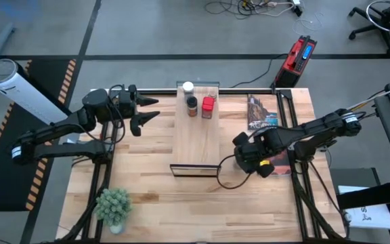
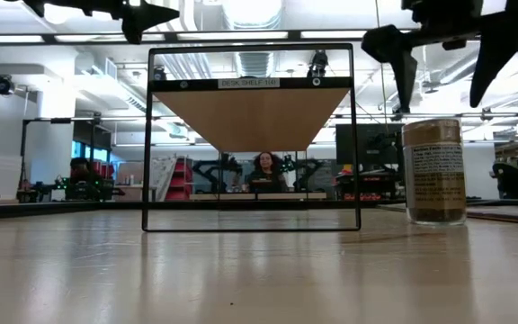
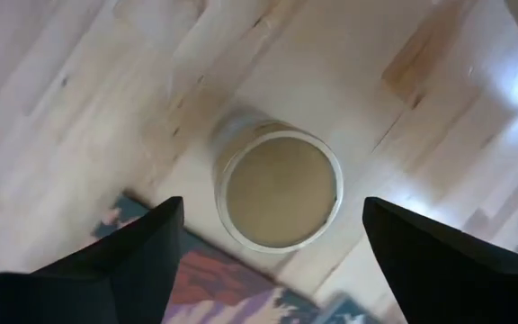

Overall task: Shelf spices
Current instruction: Put the brown seasoning bottle on the shelf

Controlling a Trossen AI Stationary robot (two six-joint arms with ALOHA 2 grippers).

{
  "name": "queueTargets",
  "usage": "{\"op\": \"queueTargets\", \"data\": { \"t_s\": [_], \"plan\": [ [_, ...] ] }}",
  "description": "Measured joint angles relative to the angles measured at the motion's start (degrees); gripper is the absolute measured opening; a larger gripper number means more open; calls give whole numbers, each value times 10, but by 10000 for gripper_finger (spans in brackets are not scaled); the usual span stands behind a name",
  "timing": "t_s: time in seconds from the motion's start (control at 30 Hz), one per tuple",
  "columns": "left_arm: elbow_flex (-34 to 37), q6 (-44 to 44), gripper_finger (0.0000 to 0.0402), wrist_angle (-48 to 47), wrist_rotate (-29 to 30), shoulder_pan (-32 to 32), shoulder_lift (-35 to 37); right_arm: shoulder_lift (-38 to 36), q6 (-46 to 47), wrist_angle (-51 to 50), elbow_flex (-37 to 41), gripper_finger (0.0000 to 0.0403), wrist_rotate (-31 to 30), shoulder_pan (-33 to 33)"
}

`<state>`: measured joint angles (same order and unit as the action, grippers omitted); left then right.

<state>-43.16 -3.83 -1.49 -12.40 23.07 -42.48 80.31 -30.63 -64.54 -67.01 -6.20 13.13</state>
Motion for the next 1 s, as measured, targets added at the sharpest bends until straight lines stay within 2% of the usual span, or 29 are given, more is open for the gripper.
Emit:
{"op": "queueTargets", "data": {
  "t_s": [0.3, 0.63, 0.87, 1.0],
  "plan": [
    [0, -20, 220, 0, -1, 0, -1, 17, -120, -4, 5, 323, -29, 0],
    [0, -34, 220, -16, -1, 0, -2, 60, -198, 16, 6, 323, -32, 0],
    [0, -44, 220, -34, -2, 0, -2, 96, -204, 21, 6, 321, -29, 0],
    [0, -44, 220, -35, -2, 0, -2, 98, -193, 25, 6, 304, -15, -2]
  ]
}}
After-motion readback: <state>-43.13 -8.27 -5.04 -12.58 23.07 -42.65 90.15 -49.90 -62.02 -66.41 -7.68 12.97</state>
